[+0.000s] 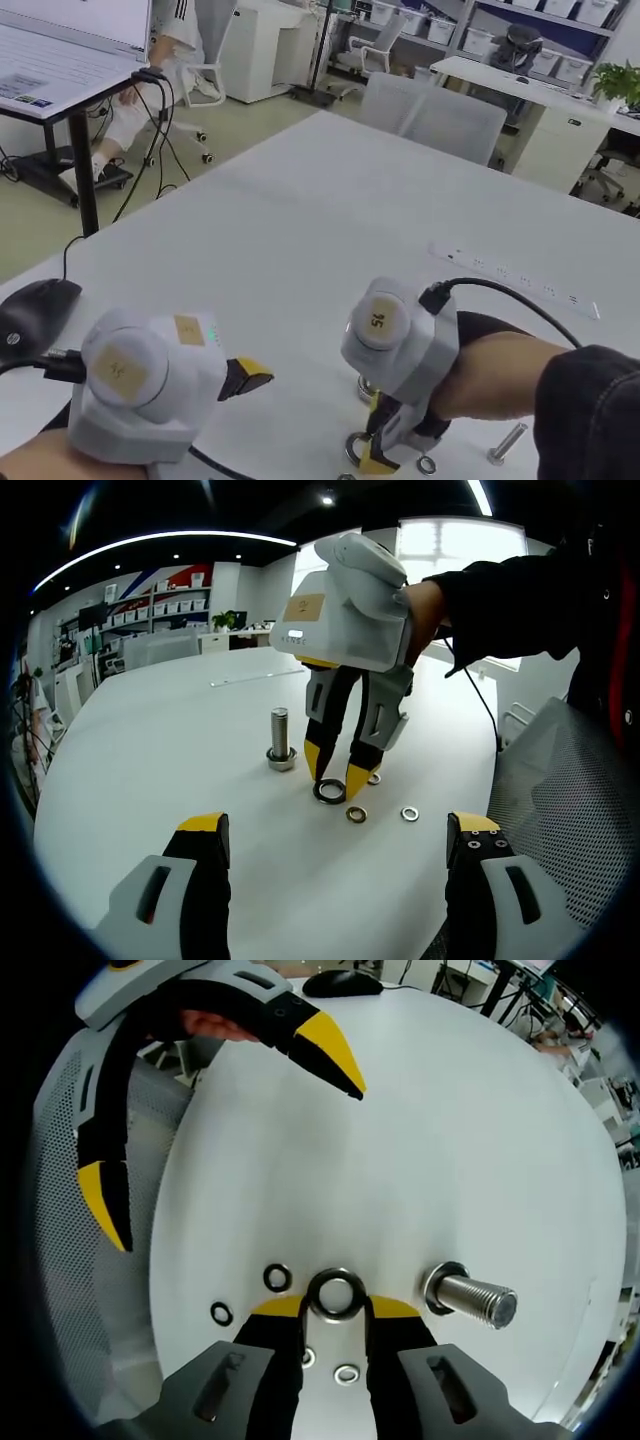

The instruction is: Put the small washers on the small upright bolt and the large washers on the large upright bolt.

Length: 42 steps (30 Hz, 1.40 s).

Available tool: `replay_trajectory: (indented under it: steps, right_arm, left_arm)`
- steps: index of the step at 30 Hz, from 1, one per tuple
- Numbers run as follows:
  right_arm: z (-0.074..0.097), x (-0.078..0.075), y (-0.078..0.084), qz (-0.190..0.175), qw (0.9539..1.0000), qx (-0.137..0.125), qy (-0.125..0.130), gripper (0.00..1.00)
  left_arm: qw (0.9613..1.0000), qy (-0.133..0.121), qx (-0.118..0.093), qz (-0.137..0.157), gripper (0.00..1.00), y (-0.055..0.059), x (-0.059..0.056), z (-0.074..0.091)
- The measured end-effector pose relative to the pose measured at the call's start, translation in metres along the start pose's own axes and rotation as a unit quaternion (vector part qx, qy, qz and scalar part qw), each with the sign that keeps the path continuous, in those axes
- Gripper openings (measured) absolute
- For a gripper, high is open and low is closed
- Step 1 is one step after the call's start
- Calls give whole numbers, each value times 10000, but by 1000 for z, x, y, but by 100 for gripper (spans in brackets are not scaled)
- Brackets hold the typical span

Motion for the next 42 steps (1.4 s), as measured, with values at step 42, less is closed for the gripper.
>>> replay_trajectory:
  steps: [42]
  right_arm:
    - [52, 1, 1, -329, 9980, -458, 284, 23]
  left_arm:
    - [10000, 36, 5, -15, 90, 0, -1, -1]
Point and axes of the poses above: the centre of the closed fingertips' face, and the gripper's own axes: z roughly backward along the fingers, x roughly to its left, y roughly out of its underside, the point moved 6 cm from there along z, roughly backward along the fingers, and after that the axes turned 8 degrees about -x, right-handed, at the moved point
